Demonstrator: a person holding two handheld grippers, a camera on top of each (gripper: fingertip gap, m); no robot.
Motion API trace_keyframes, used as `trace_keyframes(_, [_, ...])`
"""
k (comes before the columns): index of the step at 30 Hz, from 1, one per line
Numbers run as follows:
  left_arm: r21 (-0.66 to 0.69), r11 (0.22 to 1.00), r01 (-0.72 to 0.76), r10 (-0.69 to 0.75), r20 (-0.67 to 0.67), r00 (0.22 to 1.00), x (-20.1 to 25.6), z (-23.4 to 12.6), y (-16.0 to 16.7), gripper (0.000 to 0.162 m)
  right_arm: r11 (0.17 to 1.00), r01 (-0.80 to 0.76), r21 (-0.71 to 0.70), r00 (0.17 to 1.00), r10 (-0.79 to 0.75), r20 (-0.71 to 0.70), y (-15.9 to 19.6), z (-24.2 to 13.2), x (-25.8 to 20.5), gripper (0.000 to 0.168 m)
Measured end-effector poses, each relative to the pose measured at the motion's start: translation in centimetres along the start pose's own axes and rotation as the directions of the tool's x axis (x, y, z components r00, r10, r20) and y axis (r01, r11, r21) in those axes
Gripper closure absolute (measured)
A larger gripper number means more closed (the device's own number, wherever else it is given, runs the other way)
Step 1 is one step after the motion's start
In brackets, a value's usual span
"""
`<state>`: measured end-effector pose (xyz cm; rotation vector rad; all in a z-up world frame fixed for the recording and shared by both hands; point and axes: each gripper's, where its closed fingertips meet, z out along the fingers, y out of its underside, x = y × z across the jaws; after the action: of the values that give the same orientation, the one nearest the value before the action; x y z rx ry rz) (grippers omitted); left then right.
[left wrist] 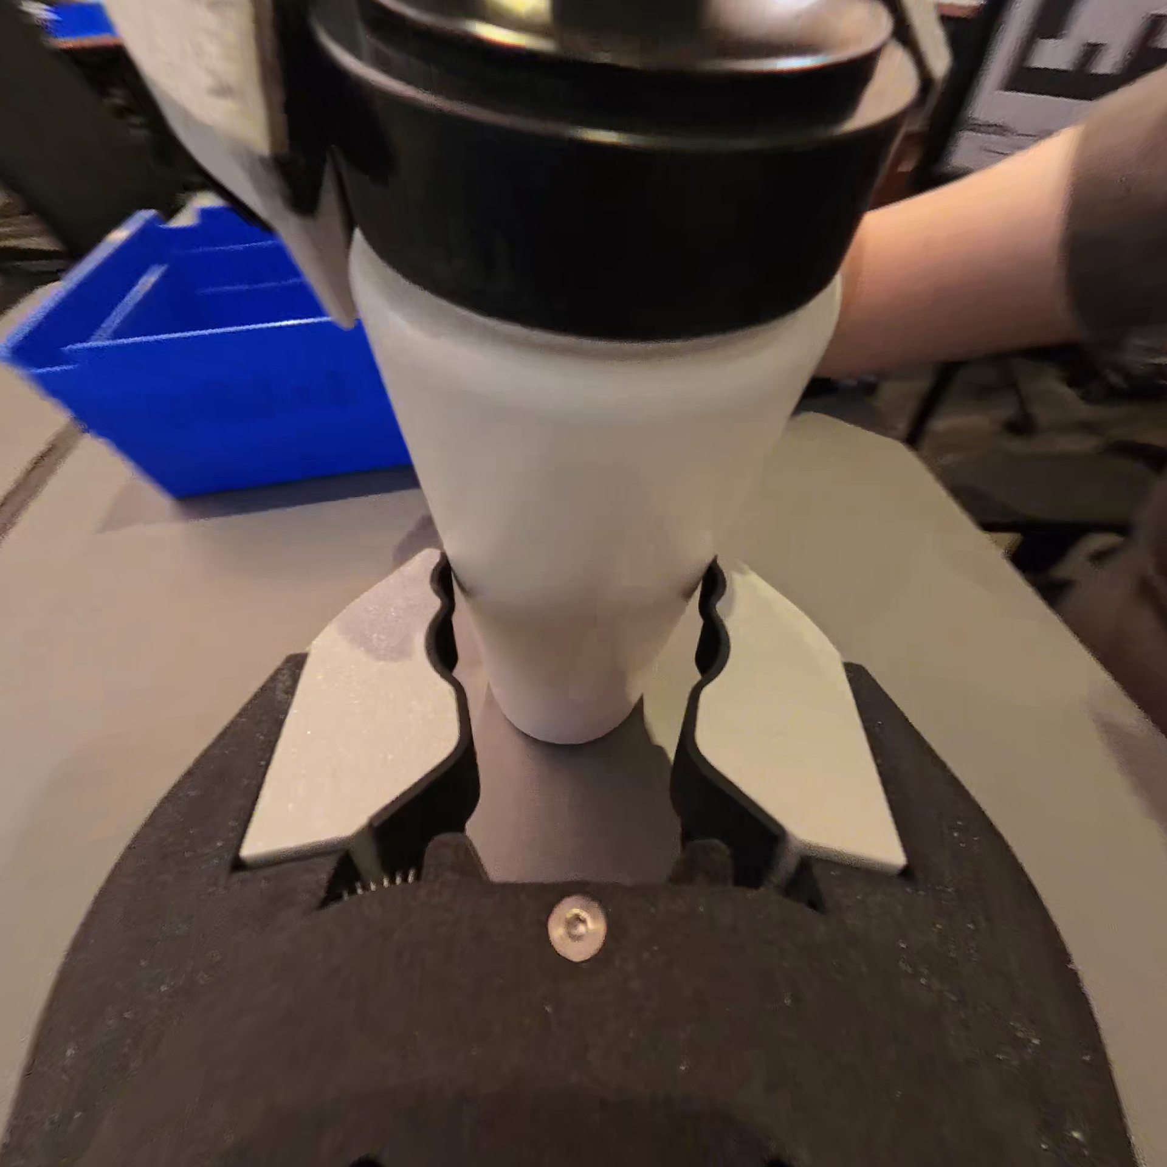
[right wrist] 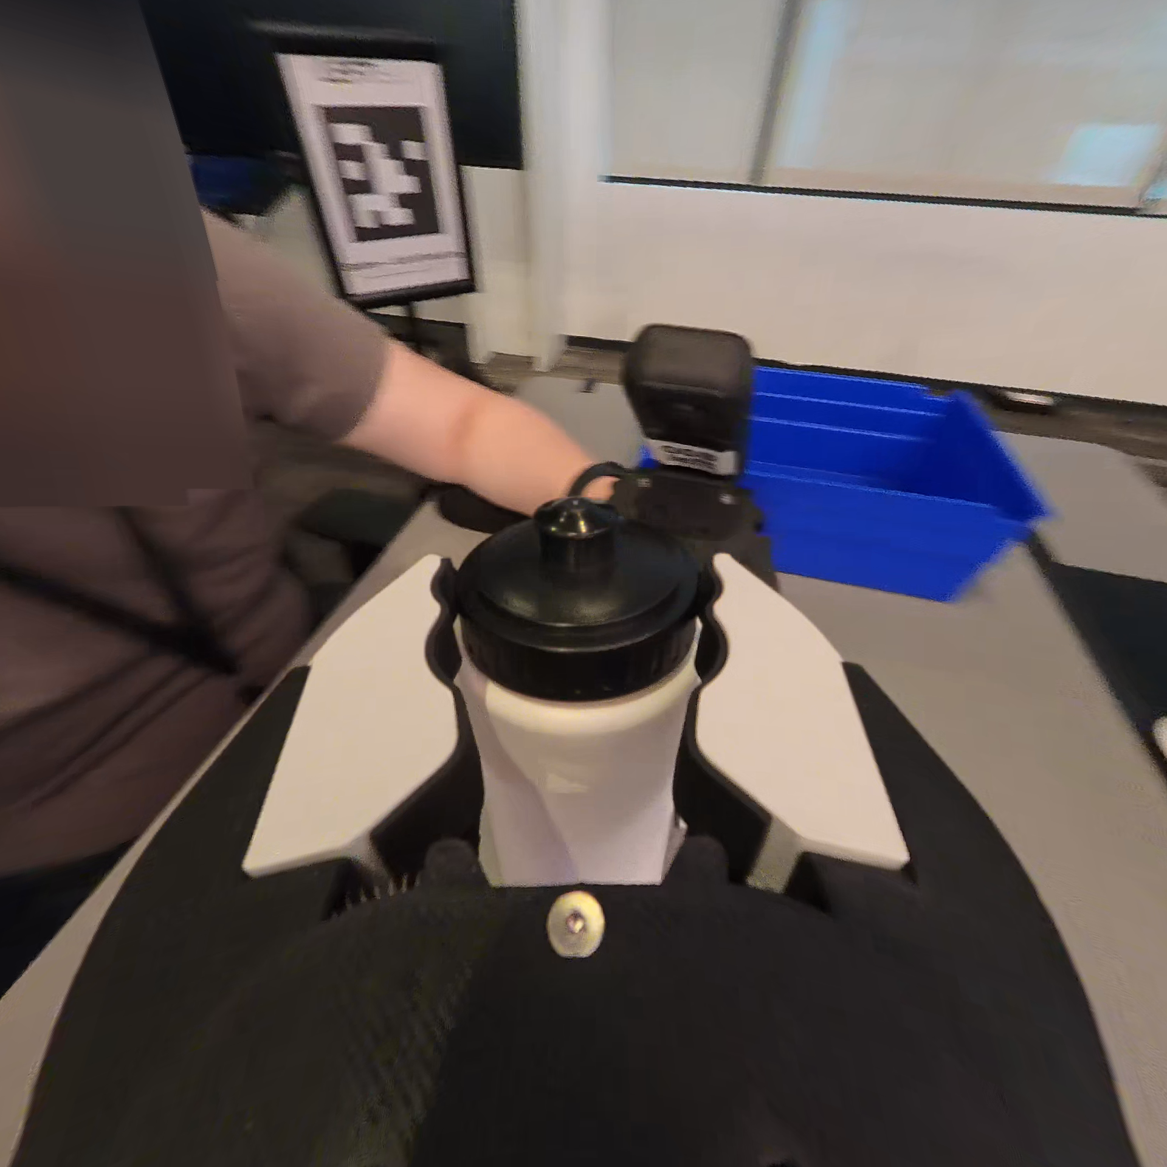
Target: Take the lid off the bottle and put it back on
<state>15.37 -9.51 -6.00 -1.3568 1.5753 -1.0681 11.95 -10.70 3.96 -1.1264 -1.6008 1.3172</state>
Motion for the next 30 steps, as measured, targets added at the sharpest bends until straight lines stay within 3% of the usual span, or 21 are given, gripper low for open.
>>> trace_keyframes(3, [0.017,1.0,-0.015,0.016,-0.103,0.995,2.2,0.7,-0.3,0.087,0.999,-0.02,0.041,0.986,0.013,0.164,-0.1,-0.1,-2.2,0.093])
trace_keyframes(6, [0.013,1.0,-0.015,0.017,-0.122,0.992,2.7,1.0,-0.4,0.087,0.998,-0.034,0.051,0.981,0.023,0.194,-0.1,-0.2,-2.6,0.092])
trace_keyframes(9, [0.013,1.0,0.026,-0.025,-0.066,0.998,1.5,0.8,-0.4,0.087,0.997,-0.031,0.068,0.998,0.027,0.061,-0.5,-0.3,-0.5,0.092])
trace_keyframes(12, [0.031,0.993,0.111,-0.113,0.057,0.992,-1.4,-0.1,0.0,0.087,0.988,-0.038,0.15,0.987,0.06,-0.149,-1.8,-1.3,2.7,0.082])
trace_keyframes(18, [0.09,0.972,0.215,-0.233,0.304,0.924,-6.4,-2.7,1.0,0.087,0.983,-0.083,0.166,0.832,0.16,-0.531,-1.9,-3.7,8.0,0.079])
trace_keyframes(24, [0.107,0.972,0.211,-0.236,0.364,0.901,-7.2,-3.1,1.2,0.087,0.982,-0.148,0.115,0.762,0.188,-0.62,-0.8,-2.1,8.5,0.081])
trace_keyframes(28, [0.083,0.981,0.175,-0.194,0.389,0.901,-6.9,-2.7,1.1,0.087,0.993,-0.111,0.038,0.735,0.108,-0.669,-0.3,-2.4,8.8,0.101])
trace_keyframes(30, [0.071,0.982,0.176,-0.189,0.408,0.893,-6.9,-2.6,1.1,0.087,0.992,-0.122,0.037,0.749,0.116,-0.652,-0.4,-2.6,8.6,0.103])
